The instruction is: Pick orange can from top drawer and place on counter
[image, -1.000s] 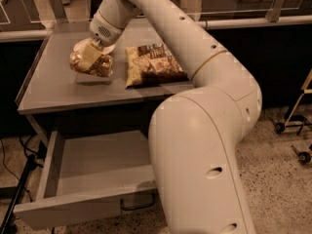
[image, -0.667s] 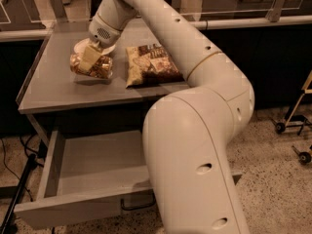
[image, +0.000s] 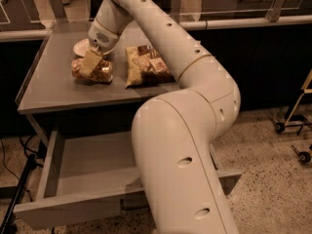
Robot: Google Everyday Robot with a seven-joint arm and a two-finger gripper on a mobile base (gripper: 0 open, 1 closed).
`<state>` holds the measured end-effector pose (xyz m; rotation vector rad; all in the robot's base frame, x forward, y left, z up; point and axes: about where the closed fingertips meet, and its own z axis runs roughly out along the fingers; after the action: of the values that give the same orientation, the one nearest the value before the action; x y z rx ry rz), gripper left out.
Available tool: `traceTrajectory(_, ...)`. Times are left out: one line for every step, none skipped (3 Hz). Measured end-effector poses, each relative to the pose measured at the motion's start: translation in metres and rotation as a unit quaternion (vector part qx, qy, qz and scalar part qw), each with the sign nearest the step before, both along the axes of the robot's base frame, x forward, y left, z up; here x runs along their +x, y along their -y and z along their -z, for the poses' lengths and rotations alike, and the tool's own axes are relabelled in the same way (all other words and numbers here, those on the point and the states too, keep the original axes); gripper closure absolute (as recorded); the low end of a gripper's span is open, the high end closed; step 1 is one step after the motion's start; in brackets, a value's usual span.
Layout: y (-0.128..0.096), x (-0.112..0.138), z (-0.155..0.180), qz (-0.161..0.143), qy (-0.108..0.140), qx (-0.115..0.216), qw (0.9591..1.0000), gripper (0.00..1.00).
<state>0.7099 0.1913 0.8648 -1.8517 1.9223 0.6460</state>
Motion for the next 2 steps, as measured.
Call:
traceTrajectory(-0.0026, 0.002, 0.0084, -0.003, -0.008, -0.003, 1.0, 1.0)
traceTrajectory(-0.0026, 0.0021, 0.0084, -0.003, -0.008, -0.003, 1.0, 0.81)
